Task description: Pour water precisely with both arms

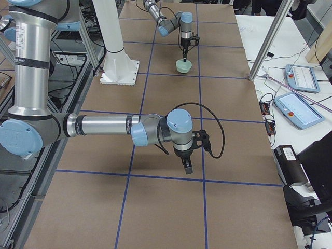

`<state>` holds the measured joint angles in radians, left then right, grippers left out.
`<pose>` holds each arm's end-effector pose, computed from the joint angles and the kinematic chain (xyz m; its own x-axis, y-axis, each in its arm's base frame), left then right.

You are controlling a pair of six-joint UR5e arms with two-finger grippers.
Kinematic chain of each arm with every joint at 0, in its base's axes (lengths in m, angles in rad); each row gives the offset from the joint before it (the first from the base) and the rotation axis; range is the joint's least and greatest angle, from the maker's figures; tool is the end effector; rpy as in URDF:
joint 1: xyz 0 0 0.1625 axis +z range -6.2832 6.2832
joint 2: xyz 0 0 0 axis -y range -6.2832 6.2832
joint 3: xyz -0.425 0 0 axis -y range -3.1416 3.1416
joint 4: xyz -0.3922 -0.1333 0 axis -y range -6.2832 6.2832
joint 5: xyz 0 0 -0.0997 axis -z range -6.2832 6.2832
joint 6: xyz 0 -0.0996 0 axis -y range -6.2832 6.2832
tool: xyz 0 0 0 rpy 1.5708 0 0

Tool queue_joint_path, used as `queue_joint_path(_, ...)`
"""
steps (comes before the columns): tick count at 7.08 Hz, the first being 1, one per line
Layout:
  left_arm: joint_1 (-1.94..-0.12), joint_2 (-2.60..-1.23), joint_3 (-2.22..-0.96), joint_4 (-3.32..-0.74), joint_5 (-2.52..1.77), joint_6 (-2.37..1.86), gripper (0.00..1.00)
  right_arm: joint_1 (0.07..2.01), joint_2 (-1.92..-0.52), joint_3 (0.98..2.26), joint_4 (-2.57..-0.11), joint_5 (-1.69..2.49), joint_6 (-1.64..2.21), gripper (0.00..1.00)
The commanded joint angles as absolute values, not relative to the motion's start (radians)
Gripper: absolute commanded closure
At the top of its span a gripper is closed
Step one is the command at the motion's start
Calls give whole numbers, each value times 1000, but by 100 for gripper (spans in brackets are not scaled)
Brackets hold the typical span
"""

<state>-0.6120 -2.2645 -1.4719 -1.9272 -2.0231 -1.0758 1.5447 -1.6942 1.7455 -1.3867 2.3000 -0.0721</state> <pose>0.5438 -0.4914 0.2404 0.5254 0.1532 -0.8370 -0.0273 0.9862 0.1634 0.0551 -0.4552 0.6131 0.7376 -0.2444 0.6294 0.0787 0.9570 0.2793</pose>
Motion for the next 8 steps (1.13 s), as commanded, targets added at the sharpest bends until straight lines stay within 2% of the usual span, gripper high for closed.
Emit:
queue_joint_path(1, -594, -2310, -1431, -1928, -2013, -1088, 100, 1545, -1694, 1746, -1387, 2301, -72, 0)
queue_joint_path(2, -594, -2310, -1425, -1930, -2013, -1088, 89, 1545, -1694, 1744, -1387, 2301, -72, 0)
queue_joint_path(3, -592, -2310, -1425, -1931, -2013, -1088, 49, 1545, -1694, 1744, -1387, 2301, -72, 0)
queue_joint_path(4, -583, -2312, -1427, -1934, -1981, -1088, 1, 1545, -1694, 1744, -1387, 2301, -72, 0)
queue_joint_path(6, -590, -2315, -1454, -1925, -1971, -1078, 0, 1545, -1690, 1746, -1387, 2302, -71, 0)
queue_joint_path(8, -716, -2275, -1547, -1816, -2069, -952, 0, 1542, -1687, 1758, -1381, 2335, 22, 0)
